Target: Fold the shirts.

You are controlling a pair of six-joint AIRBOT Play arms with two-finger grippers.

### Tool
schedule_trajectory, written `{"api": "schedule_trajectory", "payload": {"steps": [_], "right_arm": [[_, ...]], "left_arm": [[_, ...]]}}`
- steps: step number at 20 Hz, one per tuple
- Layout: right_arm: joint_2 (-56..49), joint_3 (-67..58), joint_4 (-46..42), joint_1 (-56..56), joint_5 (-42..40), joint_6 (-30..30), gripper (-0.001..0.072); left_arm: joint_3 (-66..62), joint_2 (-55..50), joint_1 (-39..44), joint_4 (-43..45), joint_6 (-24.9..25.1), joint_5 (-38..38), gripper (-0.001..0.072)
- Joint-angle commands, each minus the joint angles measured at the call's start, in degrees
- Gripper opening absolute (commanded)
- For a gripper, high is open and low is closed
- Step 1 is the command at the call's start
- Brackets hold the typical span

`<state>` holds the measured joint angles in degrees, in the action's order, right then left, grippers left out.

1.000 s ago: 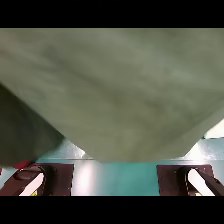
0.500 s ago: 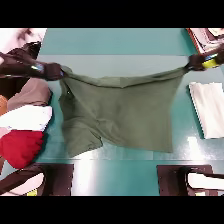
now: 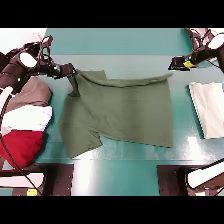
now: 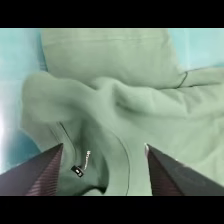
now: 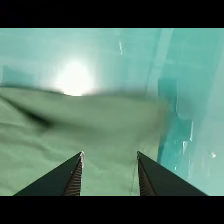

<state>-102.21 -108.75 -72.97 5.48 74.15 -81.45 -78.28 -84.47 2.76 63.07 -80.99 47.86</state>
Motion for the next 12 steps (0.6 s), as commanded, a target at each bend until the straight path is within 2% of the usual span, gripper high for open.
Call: {"api": "schedule_trajectory", "payload": {"steps": [1, 3, 5, 8, 12], "right_arm": [[-1.31, -4.79, -0.09, -0.92, 6.91, 0.07, 0.0386], [1.38, -3.34, -0.07, -2.29, 11.21, 1.81, 0.0386], [6.36, 2.6, -0.04, -3.39, 11.21, 3.21, 0.0386], [14.75, 14.82, 0.59, -4.81, 10.01, 3.72, 0.0387], [24.37, 30.56, 5.97, -5.51, 8.52, 6.99, 0.0386]], "left_arm": [[-2.84, -0.02, -1.36, 3.43, -0.66, 6.67, 0.0606], [-2.8, 2.14, -3.98, 3.96, -0.7, 15.82, 0.0606], [0.72, 5.05, -6.27, 6.25, -0.83, 22.97, 0.0606], [14.21, 12.57, -8.24, 7.28, -1.62, 22.43, 0.0606], [32.44, 20.61, -8.26, 7.41, -1.6, 20.59, 0.0606]]}}
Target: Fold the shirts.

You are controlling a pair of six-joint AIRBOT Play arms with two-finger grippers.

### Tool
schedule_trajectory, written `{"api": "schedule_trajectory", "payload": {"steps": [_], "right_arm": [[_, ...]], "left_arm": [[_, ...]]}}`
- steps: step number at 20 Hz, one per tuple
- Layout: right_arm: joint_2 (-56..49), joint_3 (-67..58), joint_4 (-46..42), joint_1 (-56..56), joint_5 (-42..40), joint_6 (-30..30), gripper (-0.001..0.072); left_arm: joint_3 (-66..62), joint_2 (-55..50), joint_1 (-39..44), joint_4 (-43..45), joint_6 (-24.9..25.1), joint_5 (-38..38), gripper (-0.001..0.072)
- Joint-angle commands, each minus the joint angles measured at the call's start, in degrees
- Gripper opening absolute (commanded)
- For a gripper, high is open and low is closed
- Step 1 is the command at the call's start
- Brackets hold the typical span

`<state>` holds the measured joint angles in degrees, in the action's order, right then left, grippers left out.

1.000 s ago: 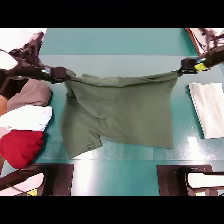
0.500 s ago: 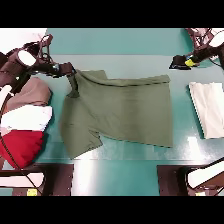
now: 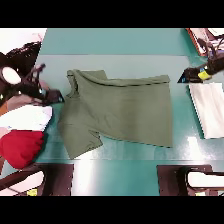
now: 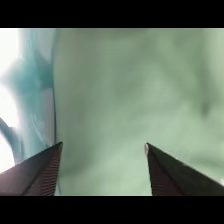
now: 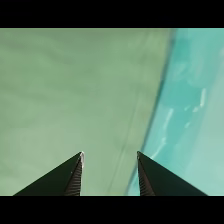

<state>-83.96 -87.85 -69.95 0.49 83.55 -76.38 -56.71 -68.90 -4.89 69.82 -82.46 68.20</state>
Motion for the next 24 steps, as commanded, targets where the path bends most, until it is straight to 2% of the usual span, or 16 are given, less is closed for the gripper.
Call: {"api": "schedule_trajectory", "payload": {"steps": [1, 5, 7, 12, 13, 14, 21, 24], "right_arm": [[7.82, 12.31, 2.82, -0.52, -1.6, 1.95, 0.0386], [13.29, 19.89, 2.86, -0.52, -2.97, 1.95, 0.0386], [15.41, 22.58, 2.75, -0.55, -3.02, 1.95, 0.0387], [20.13, 29.16, 1.25, -0.83, -2.51, 1.84, 0.0386], [21.38, 31.43, 0.39, -1.55, -2.1, 1.75, 0.0386], [22.82, 34.27, -0.76, -2.95, -1.9, 0.9, 0.0386], [29.73, 54.01, -2.03, -19.06, 2.36, 0.76, 0.0388], [28.17, 59.58, 0.79, -20.28, 1.66, 0.79, 0.0388]], "left_arm": [[13.75, 5.68, -0.61, 0.76, -0.17, -0.37, 0.0607], [18.8, 5.7, -0.61, 0.74, -2.01, -4.85, 0.0607], [19.69, 5.7, -0.61, 0.35, -4.74, -8.2, 0.0607], [20.41, 5.7, -0.61, -1.64, -4.74, -10.97, 0.0603], [20.39, 5.7, -0.61, -1.75, -4.72, -10.99, 0.0382], [20.39, 5.7, -0.61, -1.75, -4.59, -11.02, 0.0048], [18.47, 6.67, -0.44, -4.85, -2.62, -10.14, 0.0032], [16.2, 8.35, -0.44, -4.9, -2.62, -10.38, 0.0032]]}}
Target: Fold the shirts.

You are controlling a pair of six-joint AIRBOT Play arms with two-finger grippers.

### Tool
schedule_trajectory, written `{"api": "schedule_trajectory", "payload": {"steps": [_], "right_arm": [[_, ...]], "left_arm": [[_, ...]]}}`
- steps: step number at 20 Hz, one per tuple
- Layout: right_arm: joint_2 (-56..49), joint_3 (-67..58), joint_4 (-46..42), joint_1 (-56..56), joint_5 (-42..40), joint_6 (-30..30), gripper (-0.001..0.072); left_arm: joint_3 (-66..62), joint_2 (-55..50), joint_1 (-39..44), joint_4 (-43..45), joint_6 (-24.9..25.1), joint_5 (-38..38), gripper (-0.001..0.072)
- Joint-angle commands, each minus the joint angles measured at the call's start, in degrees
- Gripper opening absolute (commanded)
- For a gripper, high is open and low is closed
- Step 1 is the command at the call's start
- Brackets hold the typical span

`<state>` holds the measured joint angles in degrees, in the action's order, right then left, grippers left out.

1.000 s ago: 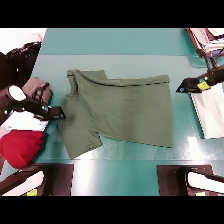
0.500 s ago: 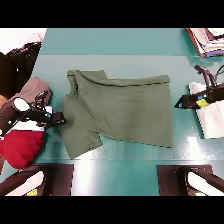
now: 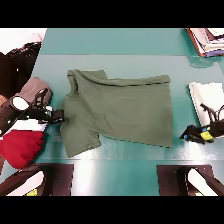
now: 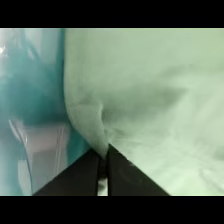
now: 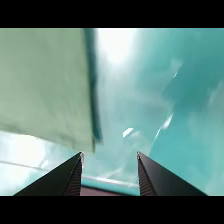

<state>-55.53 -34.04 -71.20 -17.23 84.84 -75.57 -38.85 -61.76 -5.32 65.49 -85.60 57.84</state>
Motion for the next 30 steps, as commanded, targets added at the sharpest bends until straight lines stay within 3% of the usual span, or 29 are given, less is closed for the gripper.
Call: {"api": "schedule_trajectory", "payload": {"steps": [1, 8, 11, 12, 13, 15, 19, 23, 30], "right_arm": [[-1.49, 7.02, 3.89, -1.99, -0.22, -0.02, 0.0388], [-8.0, 7.96, 10.08, 10.29, -10.1, -1.66, 0.0382], [-8.13, 7.96, 10.05, 12.02, -11.87, -1.97, 0.0261], [-8.13, 7.96, 9.94, 12.02, -11.85, -1.92, 0.0148], [-8.13, 7.96, 9.97, 12.02, -11.98, -1.9, 0.0088], [-7.76, 7.96, 10.03, 12.02, -12.7, -1.68, 0.002], [-0.46, 4.59, 10.08, 12.0, -12.46, -1.55, 0.0018], [8.59, -13.6, 10.05, 12.0, -13.38, -2.19, 0.0018], [11.04, -57.83, 5.66, 12.0, -19.5, -2.49, 0.0018]], "left_arm": [[-2.19, 1.42, 0.0, -0.57, 0.5, 0.17, 0.0032], [-2.34, 1.46, 0.0, -0.72, 0.52, 1.25, 0.0033], [-2.34, 1.46, 0.0, -0.72, 0.55, 1.4, 0.0033], [-2.34, 1.46, 0.0, -0.72, 0.55, 1.38, 0.0032], [-2.34, 1.46, 0.0, -0.72, 0.52, 1.36, 0.0033], [-2.34, 1.46, 0.0, -0.72, 0.52, 1.62, 0.0032], [-3.34, 5.44, -0.02, -0.66, 0.48, 1.84, 0.0031], [-16.55, 15.54, -0.02, -0.31, 0.26, 3.17, 0.0032], [-62.58, 20.81, -0.02, 0.35, 0.52, 2.54, 0.0032]]}}
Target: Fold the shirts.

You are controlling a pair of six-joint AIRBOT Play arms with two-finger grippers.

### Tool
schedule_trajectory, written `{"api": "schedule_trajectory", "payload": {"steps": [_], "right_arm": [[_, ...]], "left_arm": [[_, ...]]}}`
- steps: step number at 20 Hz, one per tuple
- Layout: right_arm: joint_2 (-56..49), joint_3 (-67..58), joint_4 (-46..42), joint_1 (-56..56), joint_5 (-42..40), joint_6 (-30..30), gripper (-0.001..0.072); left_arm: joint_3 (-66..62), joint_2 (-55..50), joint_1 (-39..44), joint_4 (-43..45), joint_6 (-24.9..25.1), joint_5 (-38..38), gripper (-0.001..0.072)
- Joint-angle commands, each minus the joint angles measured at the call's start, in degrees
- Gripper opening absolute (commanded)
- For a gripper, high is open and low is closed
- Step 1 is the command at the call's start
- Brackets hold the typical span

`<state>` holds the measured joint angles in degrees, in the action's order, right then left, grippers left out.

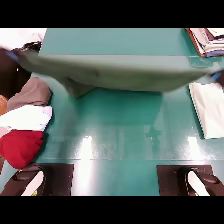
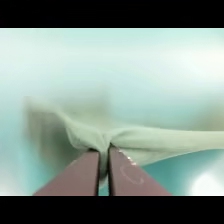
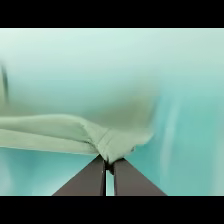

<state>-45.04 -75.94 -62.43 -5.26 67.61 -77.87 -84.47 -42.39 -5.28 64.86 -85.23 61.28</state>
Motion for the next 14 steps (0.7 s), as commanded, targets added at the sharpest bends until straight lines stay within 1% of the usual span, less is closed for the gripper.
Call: {"api": "schedule_trajectory", "payload": {"steps": [1, 3, 5, 6, 8, 9, 11, 12, 14], "right_arm": [[0.0, -21.66, -4.7, 0.04, -1.49, -0.2, 0.0018], [-1.27, -31.41, -7.32, 0.02, 0.92, -0.22, 0.0018], [-2.73, -39.39, -10.86, 0.02, 4.28, -0.63, 0.0018], [-3.32, -42.56, -12.5, 0.02, 6.01, -0.79, 0.0018], [-3.78, -46.29, -15.06, 0.04, 8.5, -0.79, 0.0018], [-3.52, -46.4, -15.89, 0.02, 9.14, -0.79, 0.0018], [-1.33, -41.68, -15.8, 0.02, 8.26, -0.76, 0.0018], [-0.37, -38.38, -15.78, 0.02, 8.04, -0.79, 0.0018], [-0.11, -31.76, -15.58, 0.04, 8.81, -0.81, 0.0018]], "left_arm": [[-22.29, 1.44, -0.07, 1.11, 0.13, -1.29, 0.0032], [-31.76, 1.44, -0.07, 0.87, -0.31, -2.36, 0.0032], [-39.39, 1.4, -0.04, 0.85, -2.67, -2.27, 0.0032], [-42.16, 1.4, -0.07, 0.55, -3.48, -1.81, 0.0032], [-45.38, 1.4, -0.07, -2.43, -3.52, -0.61, 0.0032], [-45.4, 1.38, -0.07, -3.93, -3.5, -0.04, 0.0032], [-42.8, 1.2, -0.13, -4.02, -3.52, 2.36, 0.0032], [-39.45, 1.2, -0.17, -3.85, -3.61, 3.48, 0.0032], [-28.3, 1.2, -0.17, -3.89, -4.44, 6.01, 0.0032]]}}
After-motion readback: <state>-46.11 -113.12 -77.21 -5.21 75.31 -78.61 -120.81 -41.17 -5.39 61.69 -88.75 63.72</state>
